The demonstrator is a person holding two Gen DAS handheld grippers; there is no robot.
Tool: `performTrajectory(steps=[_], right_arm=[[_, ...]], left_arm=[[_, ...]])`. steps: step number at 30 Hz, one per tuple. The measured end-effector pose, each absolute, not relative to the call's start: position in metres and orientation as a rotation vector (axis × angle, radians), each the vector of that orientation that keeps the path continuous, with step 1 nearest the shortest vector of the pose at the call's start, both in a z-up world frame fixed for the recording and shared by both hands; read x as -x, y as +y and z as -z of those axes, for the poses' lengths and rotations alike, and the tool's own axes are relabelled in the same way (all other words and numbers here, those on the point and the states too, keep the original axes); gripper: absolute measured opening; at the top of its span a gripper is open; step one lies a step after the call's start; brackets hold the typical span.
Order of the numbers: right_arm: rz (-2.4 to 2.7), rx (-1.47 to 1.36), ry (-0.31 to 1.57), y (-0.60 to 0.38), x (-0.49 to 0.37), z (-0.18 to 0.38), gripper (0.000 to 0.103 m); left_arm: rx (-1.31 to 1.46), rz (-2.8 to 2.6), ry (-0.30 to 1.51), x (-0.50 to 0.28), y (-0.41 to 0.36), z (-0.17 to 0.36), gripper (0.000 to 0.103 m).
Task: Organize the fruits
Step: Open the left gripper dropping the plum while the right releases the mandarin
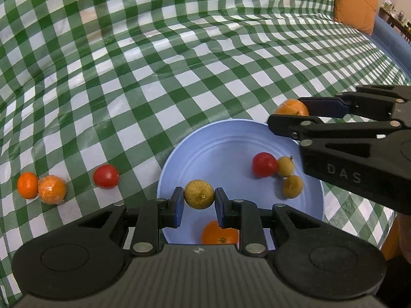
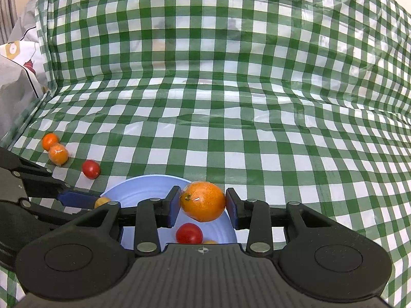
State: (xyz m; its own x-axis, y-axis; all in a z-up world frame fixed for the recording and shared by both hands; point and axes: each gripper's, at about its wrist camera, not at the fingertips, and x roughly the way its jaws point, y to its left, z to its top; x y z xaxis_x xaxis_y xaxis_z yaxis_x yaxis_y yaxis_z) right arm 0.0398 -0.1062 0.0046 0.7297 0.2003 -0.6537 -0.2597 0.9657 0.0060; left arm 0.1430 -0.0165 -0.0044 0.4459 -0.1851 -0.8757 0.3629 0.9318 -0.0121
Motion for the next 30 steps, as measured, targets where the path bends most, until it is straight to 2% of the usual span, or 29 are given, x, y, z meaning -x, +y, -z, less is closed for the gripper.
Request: performTrajectory(steps=[5,30], right_arm=[[-0.26,0.11,0.714,-0.103,-0.04,-0.003,0.04],[-0.253,0.128,0.716,-0.088,-0.044,0.001,0.041]], left_arm=[[-0.191,0.354,1.053,-0.143,-0.017,0.004,0.034],[-0.175,0.315,1.051,-0.145,-0.007,-0.002,0.035]])
